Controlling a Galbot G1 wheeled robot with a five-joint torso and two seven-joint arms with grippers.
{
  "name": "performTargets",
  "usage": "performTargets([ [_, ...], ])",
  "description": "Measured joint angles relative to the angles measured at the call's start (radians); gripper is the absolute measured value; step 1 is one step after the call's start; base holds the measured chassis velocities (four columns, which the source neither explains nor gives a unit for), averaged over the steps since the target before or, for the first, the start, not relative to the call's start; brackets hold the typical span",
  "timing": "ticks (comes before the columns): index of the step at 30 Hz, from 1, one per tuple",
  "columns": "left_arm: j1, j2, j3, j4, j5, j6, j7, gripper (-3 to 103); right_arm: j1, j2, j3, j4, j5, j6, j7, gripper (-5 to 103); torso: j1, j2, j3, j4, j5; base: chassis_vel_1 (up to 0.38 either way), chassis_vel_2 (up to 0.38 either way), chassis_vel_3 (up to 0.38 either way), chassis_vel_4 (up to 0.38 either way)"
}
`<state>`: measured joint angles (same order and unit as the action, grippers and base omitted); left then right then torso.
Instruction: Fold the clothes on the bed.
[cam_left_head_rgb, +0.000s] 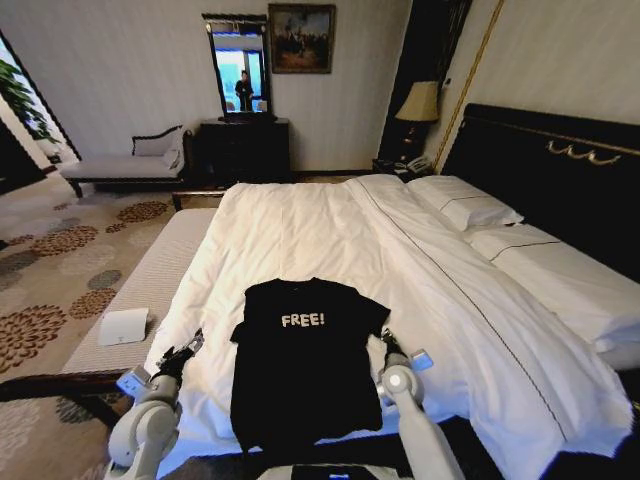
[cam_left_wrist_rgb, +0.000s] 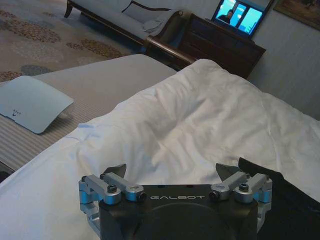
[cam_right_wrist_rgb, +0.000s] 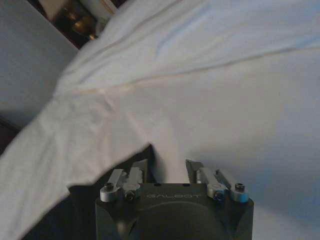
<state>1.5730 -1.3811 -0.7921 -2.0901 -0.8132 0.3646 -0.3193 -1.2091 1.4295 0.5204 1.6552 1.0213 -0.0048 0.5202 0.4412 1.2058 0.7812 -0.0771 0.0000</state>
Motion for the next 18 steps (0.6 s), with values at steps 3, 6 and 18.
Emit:
performTargets([
  [3,0.0,0.0,0.001,0.0,0.001,0.0,0.0,100,0.054,-0.047,0.004,-0.071,0.085,-0.036,-0.106,56,0.0,0.0,0.0,0.0002,-0.0001,0.0,0.0,0.0,0.0],
  [6,0.0,0.0,0.001,-0.001,0.001,0.0,0.0,100,0.076,-0.066,0.0,-0.108,0.123,-0.058,-0.166,67,0.0,0.0,0.0,0.0001,0.0001,0.0,0.0,0.0,0.0],
  [18,0.003,-0.001,-0.006,0.001,0.002,0.0,0.0,100,0.176,-0.077,-0.016,-0.247,0.131,-0.08,-0.235,64,0.0,0.0,0.0,0.0001,0.0,0.0,0.0,0.0,0.0],
])
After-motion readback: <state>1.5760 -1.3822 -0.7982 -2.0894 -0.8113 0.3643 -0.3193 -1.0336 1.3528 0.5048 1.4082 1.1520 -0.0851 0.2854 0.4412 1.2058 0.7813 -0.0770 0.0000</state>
